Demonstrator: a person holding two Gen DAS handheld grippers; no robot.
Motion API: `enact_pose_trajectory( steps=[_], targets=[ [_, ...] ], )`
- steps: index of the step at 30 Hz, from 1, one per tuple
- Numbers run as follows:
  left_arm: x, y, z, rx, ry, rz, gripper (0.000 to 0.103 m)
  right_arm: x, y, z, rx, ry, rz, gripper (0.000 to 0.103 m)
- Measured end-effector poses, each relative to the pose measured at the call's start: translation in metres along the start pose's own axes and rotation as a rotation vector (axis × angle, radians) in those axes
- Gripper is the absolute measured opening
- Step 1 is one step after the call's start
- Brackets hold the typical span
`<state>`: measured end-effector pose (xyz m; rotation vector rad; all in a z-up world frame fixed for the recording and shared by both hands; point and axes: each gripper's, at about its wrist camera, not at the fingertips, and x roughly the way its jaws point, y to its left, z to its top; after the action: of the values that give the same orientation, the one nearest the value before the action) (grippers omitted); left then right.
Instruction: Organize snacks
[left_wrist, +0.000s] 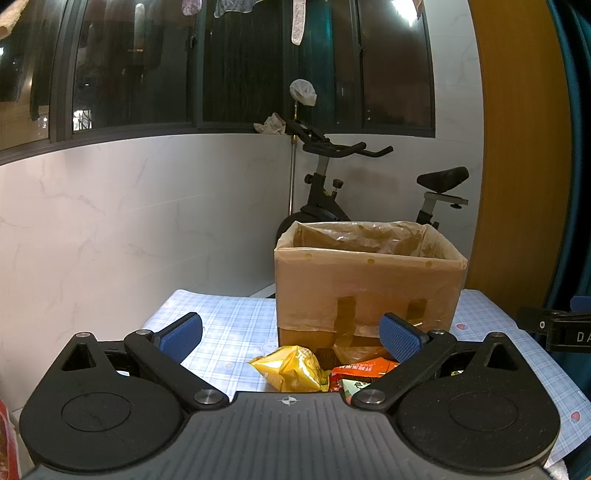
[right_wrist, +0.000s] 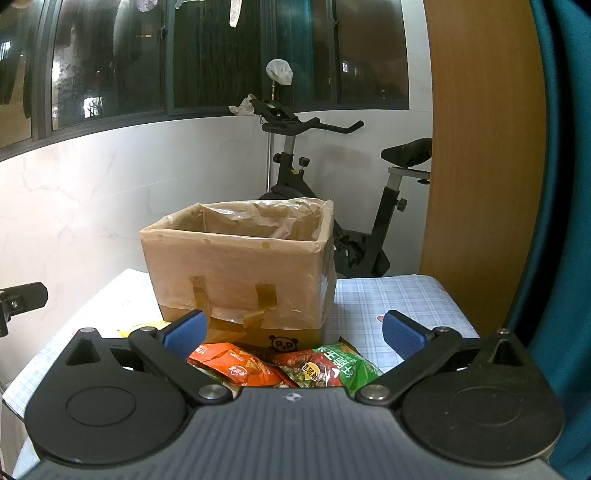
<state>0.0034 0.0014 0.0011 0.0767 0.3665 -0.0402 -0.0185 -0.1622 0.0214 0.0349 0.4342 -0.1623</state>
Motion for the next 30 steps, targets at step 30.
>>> enact_pose_trajectory(
  steps=[30],
  targets=[
    [0.0003,-0.0009,-0.0011,-0.01,0.003,-0.006,0.103,0.0005,0.0005,0.0006,-0.001,0.004,-0.001,0.103]
  ],
)
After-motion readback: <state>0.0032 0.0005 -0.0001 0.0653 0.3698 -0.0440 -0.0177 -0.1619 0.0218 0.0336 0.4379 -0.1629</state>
